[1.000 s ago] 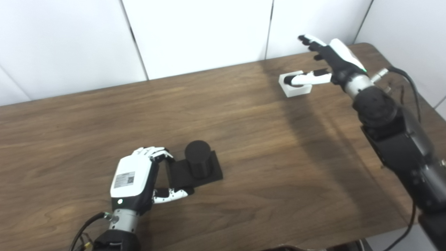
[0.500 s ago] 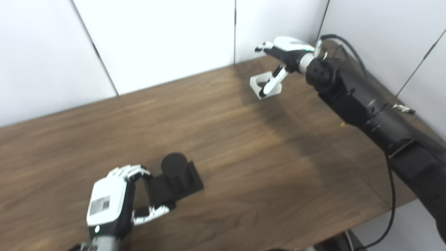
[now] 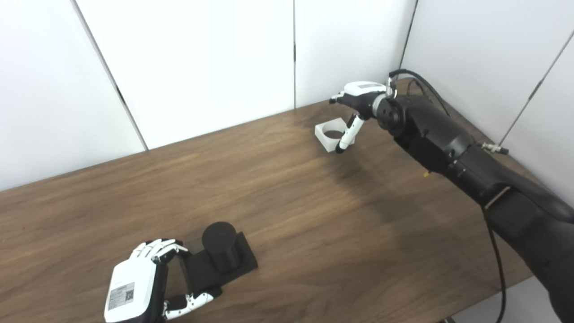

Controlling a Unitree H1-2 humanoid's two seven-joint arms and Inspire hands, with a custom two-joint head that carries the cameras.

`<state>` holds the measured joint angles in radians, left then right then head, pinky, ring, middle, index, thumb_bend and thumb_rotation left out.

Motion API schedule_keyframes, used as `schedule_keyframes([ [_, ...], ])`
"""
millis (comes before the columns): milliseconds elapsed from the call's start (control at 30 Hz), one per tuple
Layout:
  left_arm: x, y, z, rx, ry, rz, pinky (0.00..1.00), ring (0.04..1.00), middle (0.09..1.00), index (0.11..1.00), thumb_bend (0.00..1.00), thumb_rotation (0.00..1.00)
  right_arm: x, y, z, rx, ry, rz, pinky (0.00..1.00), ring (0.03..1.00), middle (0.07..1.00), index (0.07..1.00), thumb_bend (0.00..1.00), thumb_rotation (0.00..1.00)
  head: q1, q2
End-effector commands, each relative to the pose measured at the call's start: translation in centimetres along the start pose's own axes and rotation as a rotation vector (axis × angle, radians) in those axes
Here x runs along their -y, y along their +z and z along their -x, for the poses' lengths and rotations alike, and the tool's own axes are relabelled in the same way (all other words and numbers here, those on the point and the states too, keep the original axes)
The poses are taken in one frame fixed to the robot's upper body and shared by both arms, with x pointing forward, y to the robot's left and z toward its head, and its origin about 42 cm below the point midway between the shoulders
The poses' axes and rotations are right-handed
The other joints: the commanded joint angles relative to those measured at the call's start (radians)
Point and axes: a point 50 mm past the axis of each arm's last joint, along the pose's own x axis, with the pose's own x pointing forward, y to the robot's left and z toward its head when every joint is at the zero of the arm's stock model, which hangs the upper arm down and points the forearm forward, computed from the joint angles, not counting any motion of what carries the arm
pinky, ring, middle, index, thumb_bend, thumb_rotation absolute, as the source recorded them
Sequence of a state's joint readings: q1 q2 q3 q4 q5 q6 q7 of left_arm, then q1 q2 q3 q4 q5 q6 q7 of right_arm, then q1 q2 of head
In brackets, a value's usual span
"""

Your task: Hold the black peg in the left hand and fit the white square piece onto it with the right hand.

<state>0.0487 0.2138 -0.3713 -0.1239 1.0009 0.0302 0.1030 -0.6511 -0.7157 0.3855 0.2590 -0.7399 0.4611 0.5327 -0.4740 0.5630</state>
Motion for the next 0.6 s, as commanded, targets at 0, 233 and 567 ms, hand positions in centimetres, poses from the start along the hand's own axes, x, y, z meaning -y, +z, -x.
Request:
schedule_keyframes([
  [0,1.82,-1.6,1.2,-0.048,-0.106,-0.066,0.86,0.808,0.752,0.486,0.52,0.05,3.77,0.22,0.2,0.0,-0.094,0.021,1.0,1.0,0.989,0.932,1.0,0.34,0.002,-0.002],
  [233,2.25,-1.45,1.23,-0.037,-0.093,-0.048,0.88,0.812,0.752,0.486,0.52,0.05,3.35,-0.2,-0.32,-0.018,-0.064,0.034,1.0,1.0,0.993,0.931,1.0,0.33,0.01,-0.005],
  [567,2.25,-0.98,1.21,-0.04,-0.089,-0.062,0.88,0.819,0.754,0.486,0.52,0.05,2.8,0.43,-0.76,-0.023,-0.033,0.076,1.0,1.0,0.986,0.907,1.0,0.31,0.021,-0.002],
])
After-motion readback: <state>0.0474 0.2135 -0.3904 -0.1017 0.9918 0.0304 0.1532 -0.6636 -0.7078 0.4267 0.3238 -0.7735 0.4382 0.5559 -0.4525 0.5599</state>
